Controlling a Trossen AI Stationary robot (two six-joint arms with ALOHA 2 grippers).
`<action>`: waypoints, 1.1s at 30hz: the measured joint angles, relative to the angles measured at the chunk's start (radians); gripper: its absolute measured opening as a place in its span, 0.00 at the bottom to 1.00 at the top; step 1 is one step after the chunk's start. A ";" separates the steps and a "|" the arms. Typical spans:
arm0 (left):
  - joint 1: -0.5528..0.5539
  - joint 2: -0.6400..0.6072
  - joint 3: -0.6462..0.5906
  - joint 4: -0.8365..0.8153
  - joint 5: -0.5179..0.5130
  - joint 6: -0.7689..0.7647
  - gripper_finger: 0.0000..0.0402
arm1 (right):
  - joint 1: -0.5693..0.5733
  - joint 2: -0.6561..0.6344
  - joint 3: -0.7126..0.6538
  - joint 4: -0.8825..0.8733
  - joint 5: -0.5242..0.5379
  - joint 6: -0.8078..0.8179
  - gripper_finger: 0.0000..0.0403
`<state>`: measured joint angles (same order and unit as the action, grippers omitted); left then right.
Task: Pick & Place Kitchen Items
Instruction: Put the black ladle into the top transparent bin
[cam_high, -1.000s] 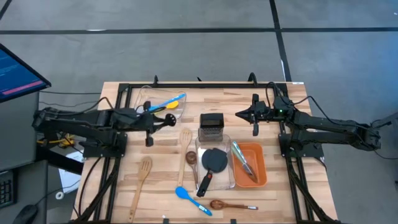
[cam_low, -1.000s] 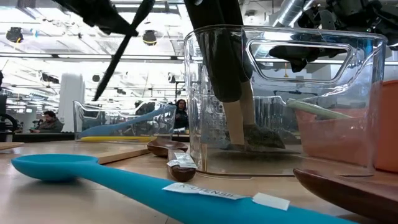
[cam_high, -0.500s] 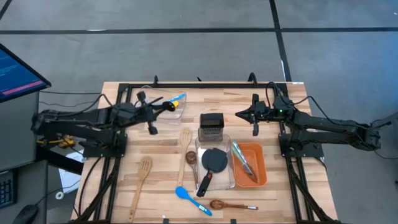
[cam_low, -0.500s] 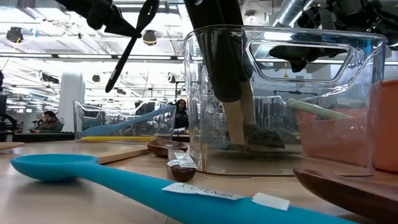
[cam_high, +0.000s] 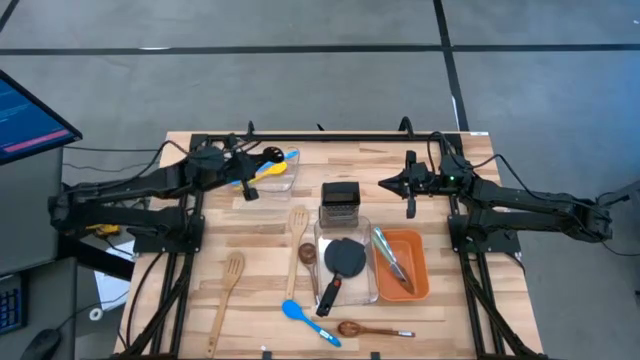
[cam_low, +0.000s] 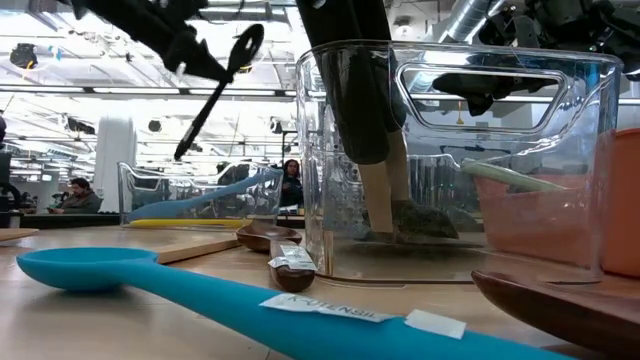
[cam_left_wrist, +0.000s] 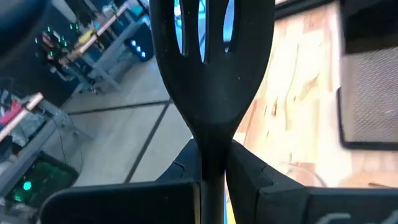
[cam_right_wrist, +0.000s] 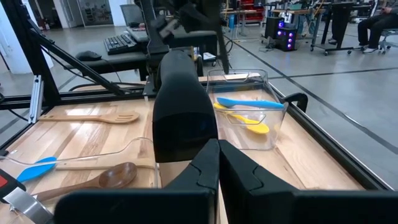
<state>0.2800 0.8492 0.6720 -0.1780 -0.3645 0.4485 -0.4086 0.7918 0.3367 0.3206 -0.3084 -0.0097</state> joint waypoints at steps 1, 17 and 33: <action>0.019 0.017 0.000 0.002 0.005 0.001 0.05 | 0.000 0.000 0.000 0.000 0.000 0.000 0.00; 0.199 0.202 0.000 0.080 0.115 0.100 0.05 | -0.001 0.000 0.000 -0.001 0.000 0.000 0.00; 0.327 0.345 0.000 0.065 0.268 0.200 0.05 | -0.001 0.000 0.000 -0.002 0.000 0.000 0.00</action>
<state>0.6068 1.1944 0.6720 -0.1133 -0.0960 0.6483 -0.4091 0.7918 0.3367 0.3187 -0.3084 -0.0097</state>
